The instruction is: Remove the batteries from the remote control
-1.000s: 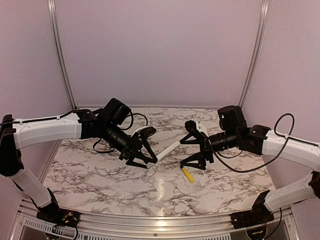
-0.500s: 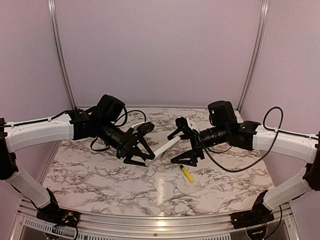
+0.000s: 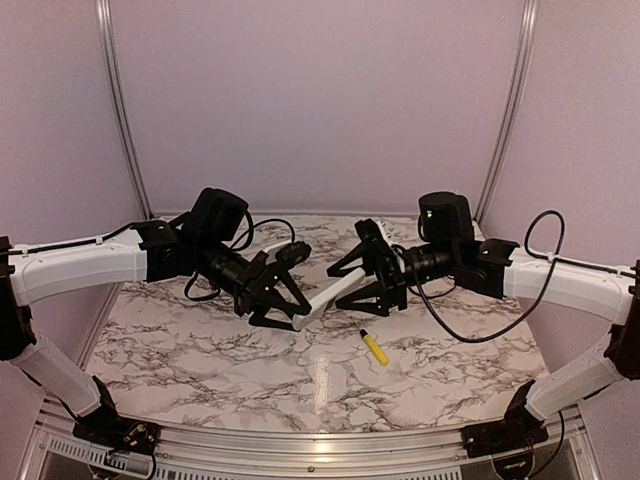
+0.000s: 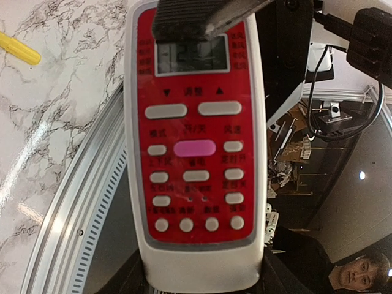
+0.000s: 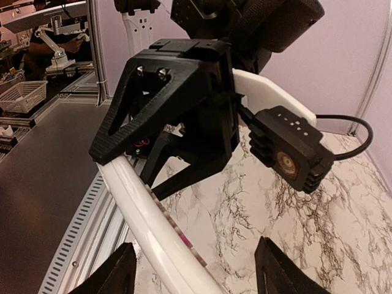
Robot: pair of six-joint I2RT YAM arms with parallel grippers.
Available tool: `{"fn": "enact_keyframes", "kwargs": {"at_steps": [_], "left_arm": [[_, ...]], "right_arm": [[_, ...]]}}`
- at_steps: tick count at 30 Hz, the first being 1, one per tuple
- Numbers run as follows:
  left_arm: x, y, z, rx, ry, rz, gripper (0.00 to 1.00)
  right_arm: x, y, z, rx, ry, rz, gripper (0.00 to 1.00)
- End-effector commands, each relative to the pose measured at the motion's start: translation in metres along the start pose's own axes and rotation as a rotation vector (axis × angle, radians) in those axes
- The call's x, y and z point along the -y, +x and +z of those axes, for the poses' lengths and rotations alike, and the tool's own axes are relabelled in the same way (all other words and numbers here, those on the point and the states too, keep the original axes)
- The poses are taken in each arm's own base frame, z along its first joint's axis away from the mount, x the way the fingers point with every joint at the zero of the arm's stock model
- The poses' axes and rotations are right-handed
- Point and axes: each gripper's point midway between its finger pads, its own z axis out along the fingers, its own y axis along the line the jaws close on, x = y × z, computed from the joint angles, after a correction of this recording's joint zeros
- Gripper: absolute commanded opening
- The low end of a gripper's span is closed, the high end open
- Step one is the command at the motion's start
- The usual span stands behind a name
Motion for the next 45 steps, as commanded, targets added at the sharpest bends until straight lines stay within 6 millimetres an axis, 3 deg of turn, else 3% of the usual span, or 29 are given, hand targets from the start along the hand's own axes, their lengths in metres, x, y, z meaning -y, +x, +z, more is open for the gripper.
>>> {"fn": "enact_keyframes", "kwargs": {"at_steps": [1, 4, 11, 18, 29, 31, 40, 45], "left_arm": [[0.023, 0.002, -0.006, 0.003, 0.063, 0.083, 0.28], [0.022, 0.002, -0.005, -0.001, 0.067, 0.080, 0.28], [0.021, 0.003, -0.004, -0.008, 0.084, 0.079, 0.29], [0.020, 0.001, -0.003, -0.009, 0.098, 0.074, 0.31], [0.020, -0.003, -0.002, 0.001, 0.122, 0.062, 0.38], [0.023, -0.005, -0.002, 0.008, 0.131, 0.080, 0.42], [0.015, -0.009, -0.006, 0.061, 0.113, 0.069, 0.85], [0.007, -0.015, -0.015, 0.117, 0.069, 0.074, 0.99]], "right_arm": [[-0.005, -0.007, 0.004, 0.023, -0.037, -0.019, 0.64], [-0.004, -0.004, 0.005, 0.020, -0.039, -0.025, 0.63], [-0.002, 0.001, 0.008, 0.003, -0.046, -0.024, 0.49], [-0.005, 0.004, 0.008, -0.004, -0.063, -0.013, 0.27], [-0.012, 0.005, 0.004, -0.002, -0.067, 0.024, 0.00], [-0.013, 0.005, 0.003, -0.001, -0.068, 0.043, 0.00], [-0.020, -0.003, -0.007, 0.063, -0.027, 0.106, 0.00], [-0.026, -0.003, -0.012, 0.085, -0.018, 0.177, 0.00]]}}
